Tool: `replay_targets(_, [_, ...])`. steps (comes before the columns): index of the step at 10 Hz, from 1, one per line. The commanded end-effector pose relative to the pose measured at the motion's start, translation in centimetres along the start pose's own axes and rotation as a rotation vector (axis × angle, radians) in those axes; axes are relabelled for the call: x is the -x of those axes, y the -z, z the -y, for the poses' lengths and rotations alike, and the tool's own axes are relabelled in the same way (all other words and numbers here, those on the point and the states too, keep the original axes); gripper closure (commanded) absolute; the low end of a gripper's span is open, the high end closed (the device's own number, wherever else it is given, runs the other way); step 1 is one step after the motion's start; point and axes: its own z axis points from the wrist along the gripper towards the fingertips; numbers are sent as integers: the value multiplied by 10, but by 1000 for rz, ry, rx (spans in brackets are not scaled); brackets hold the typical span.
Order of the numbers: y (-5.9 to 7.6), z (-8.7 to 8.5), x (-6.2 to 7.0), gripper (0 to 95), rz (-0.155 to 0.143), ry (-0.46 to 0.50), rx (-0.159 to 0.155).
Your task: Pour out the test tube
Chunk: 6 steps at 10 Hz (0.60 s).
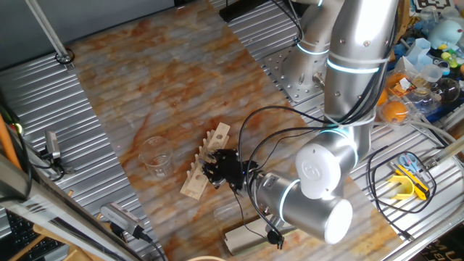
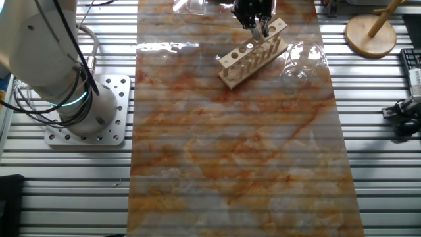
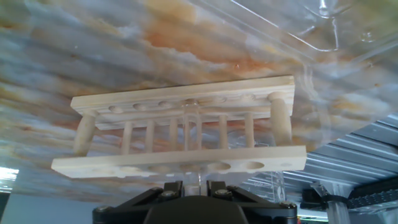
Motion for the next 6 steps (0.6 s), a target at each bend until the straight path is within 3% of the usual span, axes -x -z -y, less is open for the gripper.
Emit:
replay_targets(1, [-1,-2,-2,760,-7,-10,-1])
replay_targets(6, [-3,-3,-6,760,-20,-38,10])
